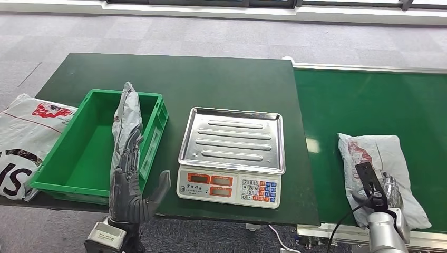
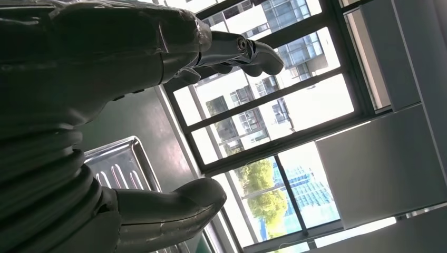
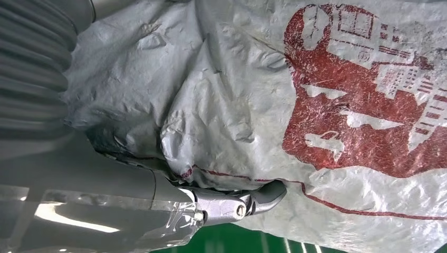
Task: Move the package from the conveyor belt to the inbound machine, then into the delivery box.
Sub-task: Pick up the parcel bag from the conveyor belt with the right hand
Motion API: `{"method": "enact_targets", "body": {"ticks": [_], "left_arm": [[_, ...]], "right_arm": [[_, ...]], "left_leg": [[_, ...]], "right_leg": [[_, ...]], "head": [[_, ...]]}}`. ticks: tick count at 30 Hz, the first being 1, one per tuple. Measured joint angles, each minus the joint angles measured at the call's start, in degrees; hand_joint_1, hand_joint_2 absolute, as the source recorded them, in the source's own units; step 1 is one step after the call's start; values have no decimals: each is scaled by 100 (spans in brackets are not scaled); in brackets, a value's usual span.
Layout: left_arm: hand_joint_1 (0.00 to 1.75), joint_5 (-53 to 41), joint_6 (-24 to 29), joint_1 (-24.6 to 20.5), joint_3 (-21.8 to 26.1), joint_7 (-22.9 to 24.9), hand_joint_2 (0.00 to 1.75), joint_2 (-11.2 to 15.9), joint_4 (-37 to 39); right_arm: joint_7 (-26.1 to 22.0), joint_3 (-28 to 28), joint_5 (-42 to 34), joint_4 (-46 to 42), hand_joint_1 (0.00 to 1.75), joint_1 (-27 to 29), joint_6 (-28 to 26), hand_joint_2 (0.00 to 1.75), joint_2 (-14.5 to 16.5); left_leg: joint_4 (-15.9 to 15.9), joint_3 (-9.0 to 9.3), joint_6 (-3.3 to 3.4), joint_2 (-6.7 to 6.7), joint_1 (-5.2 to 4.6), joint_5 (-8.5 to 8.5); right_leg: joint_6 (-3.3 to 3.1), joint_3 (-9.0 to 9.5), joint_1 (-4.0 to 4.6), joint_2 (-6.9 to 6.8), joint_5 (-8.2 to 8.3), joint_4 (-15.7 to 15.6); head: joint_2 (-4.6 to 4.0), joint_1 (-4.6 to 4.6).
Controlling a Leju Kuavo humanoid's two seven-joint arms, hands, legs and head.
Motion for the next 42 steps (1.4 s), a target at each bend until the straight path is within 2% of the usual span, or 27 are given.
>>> {"method": "enact_targets", "body": {"ticks": [24,28,42], "left_arm": [[0,-1,0,0,0,4,175,2,-25],[0,-9,0,2,0,-10,175,2,-25],[0,-16,16,8,1,-26,175,2,-31]], "right_arm": [[1,137,-8,-18,1,21,-9,175,60],[154,247,90,-17,175,28,-8,175,63],[243,483,12,-225,175,38,-178,175,93]], "left_leg": [[0,1,1,-1,-2,0],[0,1,1,-1,-1,0],[0,9,1,-1,-1,0]], "right_leg": [[3,5,-2,-1,-2,-1],[4,5,-2,-1,-2,-1],[4,12,-2,-1,-2,-2]], "head": [[1,0],[1,0],[-1,-1]]}}
